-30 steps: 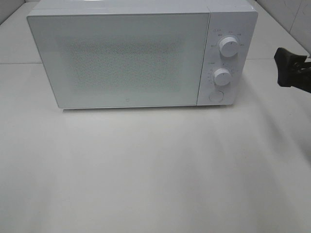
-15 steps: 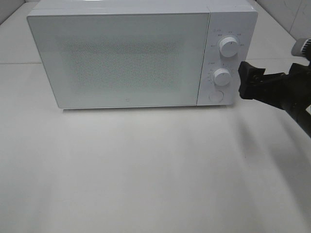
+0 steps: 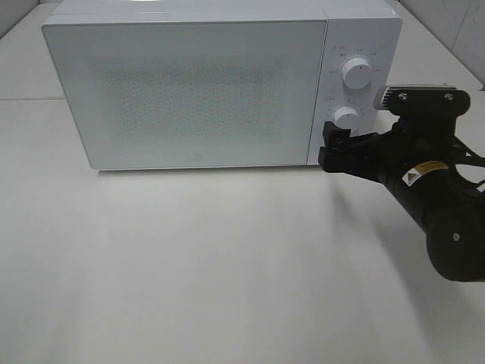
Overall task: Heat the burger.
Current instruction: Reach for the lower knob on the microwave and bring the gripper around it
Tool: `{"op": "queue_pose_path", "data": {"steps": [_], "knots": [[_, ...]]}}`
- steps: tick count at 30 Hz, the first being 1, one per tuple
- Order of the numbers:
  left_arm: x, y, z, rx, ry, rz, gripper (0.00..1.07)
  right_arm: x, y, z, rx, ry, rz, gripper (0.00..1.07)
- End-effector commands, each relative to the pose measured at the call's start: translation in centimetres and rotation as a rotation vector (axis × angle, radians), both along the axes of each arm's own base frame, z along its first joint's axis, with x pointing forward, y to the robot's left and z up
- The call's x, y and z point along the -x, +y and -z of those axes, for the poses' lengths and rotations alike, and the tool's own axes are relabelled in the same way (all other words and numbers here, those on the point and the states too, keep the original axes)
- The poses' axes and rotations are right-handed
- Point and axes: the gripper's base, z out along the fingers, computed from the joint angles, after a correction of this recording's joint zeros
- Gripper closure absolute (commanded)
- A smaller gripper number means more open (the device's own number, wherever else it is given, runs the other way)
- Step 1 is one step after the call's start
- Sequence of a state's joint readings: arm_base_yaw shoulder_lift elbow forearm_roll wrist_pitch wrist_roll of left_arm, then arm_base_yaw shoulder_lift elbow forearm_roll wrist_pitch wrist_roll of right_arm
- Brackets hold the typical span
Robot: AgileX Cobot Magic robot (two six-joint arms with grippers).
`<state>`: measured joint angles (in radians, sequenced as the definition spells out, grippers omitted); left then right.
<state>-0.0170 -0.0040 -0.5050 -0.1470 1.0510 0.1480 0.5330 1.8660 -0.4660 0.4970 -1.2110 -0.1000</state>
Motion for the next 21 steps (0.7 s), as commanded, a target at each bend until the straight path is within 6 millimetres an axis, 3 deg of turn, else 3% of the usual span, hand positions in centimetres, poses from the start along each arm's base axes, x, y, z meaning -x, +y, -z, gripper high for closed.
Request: {"op": "queue_pose_path", "data": {"steps": [1, 21], "knots": [[0.3, 0.0, 0.0, 0.012, -0.031, 0.003, 0.04, -1.0, 0.4, -1.0, -0.004, -0.139, 0.010, 0.12], [0.3, 0.0, 0.0, 0.012, -0.031, 0.003, 0.04, -4.3, 2.3, 0.3, -0.015, -0.155, 0.020, 0.18]]}}
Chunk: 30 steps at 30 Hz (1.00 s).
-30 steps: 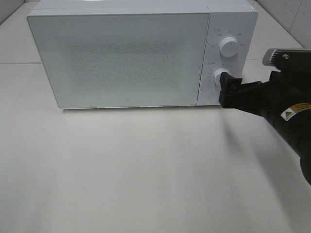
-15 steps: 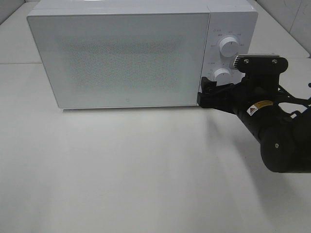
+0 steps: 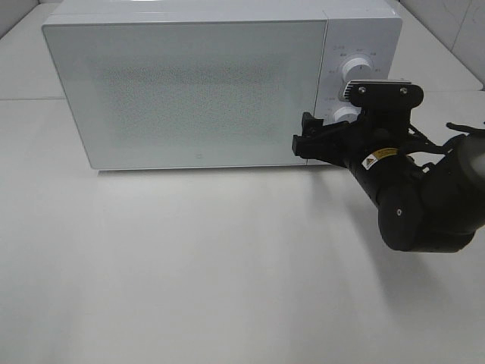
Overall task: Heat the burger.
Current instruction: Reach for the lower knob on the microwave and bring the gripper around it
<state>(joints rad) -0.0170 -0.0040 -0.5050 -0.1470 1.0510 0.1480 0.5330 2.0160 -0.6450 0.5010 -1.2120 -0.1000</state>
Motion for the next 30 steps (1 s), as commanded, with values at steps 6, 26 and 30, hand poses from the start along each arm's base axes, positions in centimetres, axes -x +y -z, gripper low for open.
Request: {"op": "queue_pose_path", "data": {"steps": [6, 26, 30], "knots": [[0.3, 0.0, 0.0, 0.012, -0.031, 0.003, 0.04, -0.8, 0.2, -1.5, 0.043, -0.143, 0.012, 0.19], [0.3, 0.0, 0.0, 0.012, -0.031, 0.003, 0.04, -2.0, 0.3, -0.6, 0.043, -0.133, 0.042, 0.21], [0.3, 0.0, 0.0, 0.012, -0.031, 0.003, 0.04, -2.1, 0.1, -0.7, 0.041, -0.142, 0.055, 0.21]]}}
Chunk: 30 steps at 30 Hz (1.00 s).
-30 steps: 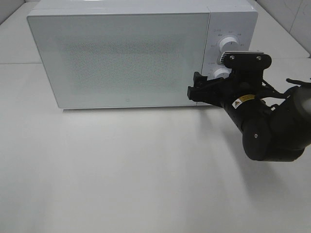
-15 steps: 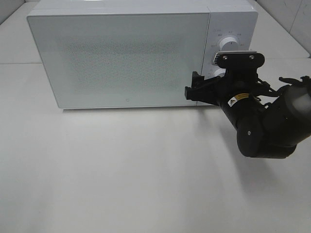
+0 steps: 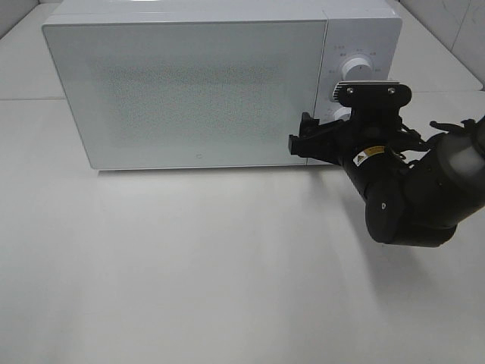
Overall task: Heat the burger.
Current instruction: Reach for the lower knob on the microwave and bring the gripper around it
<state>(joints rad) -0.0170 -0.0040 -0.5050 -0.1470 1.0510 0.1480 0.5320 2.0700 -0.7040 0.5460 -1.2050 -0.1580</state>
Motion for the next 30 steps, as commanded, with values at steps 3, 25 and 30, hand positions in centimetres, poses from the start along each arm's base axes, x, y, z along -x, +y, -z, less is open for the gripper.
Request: {"op": "queue_pose_path", "data": {"steps": [3, 25, 30], "knots": [[0.28, -0.03, -0.03, 0.012, -0.031, 0.003, 0.04, -0.85, -0.20, -1.63, 0.000, -0.150, 0.021, 0.21], [0.28, -0.03, -0.03, 0.012, -0.031, 0.003, 0.04, -1.00, -0.71, -1.70, 0.001, -0.157, 0.048, 0.55], [0.28, -0.03, -0.03, 0.012, -0.031, 0.003, 0.04, -1.00, -0.71, -1.70, 0.001, -0.157, 0.048, 0.75]]}}
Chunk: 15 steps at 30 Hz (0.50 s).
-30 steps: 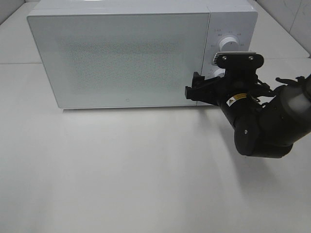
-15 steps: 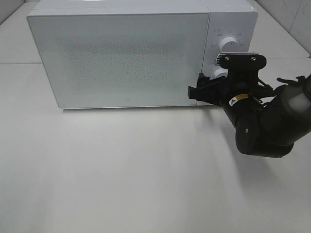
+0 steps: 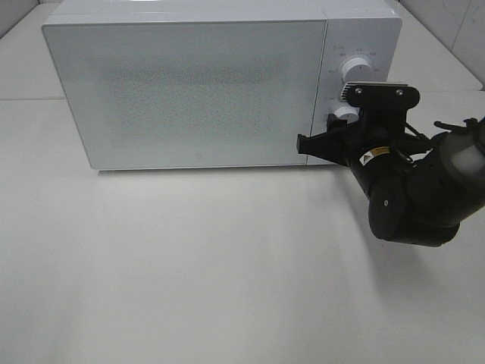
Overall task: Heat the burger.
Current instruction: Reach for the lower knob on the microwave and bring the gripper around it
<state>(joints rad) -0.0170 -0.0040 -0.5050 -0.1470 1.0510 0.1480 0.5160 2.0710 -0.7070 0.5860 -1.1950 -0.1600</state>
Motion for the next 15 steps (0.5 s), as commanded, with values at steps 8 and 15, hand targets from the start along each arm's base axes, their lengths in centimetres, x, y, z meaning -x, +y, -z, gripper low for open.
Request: {"op": "queue_pose_path", "data": {"steps": [8, 15], "knots": [[0.28, -0.03, -0.03, 0.012, -0.031, 0.003, 0.04, -0.74, 0.17, -1.83, -0.029, -0.173, -0.007, 0.84], [0.28, -0.03, -0.03, 0.012, -0.031, 0.003, 0.04, -0.74, 0.16, -2.11, -0.379, -0.180, 0.043, 0.84]]}}
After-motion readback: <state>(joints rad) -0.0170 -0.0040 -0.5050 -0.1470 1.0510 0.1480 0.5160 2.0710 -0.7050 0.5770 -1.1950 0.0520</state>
